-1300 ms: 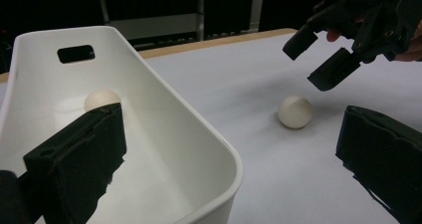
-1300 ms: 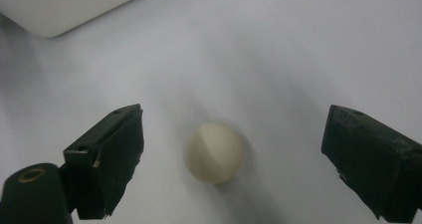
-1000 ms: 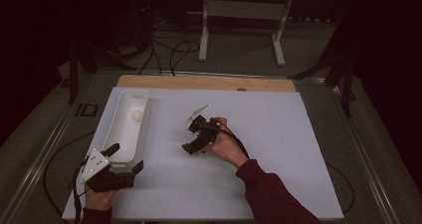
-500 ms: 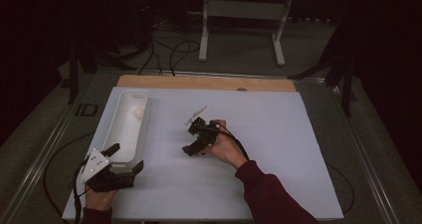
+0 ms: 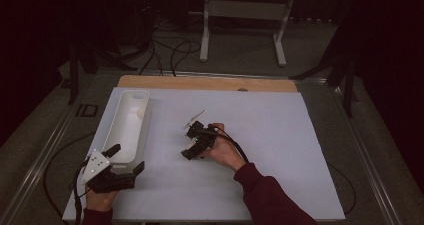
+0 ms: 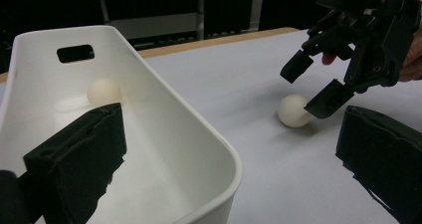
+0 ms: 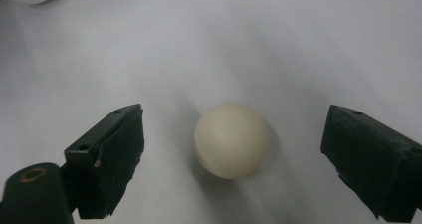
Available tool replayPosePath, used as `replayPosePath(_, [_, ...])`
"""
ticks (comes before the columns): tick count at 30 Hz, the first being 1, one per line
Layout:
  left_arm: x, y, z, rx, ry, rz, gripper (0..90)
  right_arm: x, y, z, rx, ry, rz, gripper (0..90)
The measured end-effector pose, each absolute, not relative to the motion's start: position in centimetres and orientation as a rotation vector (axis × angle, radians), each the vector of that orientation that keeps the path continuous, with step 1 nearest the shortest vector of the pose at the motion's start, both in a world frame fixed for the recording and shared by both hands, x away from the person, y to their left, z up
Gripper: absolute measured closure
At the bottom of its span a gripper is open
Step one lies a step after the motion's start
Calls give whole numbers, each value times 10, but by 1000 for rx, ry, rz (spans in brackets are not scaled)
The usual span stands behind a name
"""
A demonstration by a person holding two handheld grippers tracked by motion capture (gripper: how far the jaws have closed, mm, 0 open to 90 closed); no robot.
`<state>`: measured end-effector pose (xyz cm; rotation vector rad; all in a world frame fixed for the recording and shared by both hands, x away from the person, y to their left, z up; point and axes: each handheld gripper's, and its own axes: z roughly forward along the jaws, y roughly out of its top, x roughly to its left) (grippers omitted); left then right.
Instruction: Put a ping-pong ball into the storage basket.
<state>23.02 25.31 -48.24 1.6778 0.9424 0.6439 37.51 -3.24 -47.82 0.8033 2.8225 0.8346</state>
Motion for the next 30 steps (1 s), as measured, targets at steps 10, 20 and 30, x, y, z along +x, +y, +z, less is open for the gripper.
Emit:
replayPosePath(10, [230,253,-482,1678,942,644,0,375,-31,-481,805,2836,796,130])
replayPosePath(20, [230,253,-483,1679,943,643,0,377,-31,-485,812,2852,744,211])
replayPosePath(30, [230,253,-482,1681,943,644,0,377,-28,-488,812,2858,703,338])
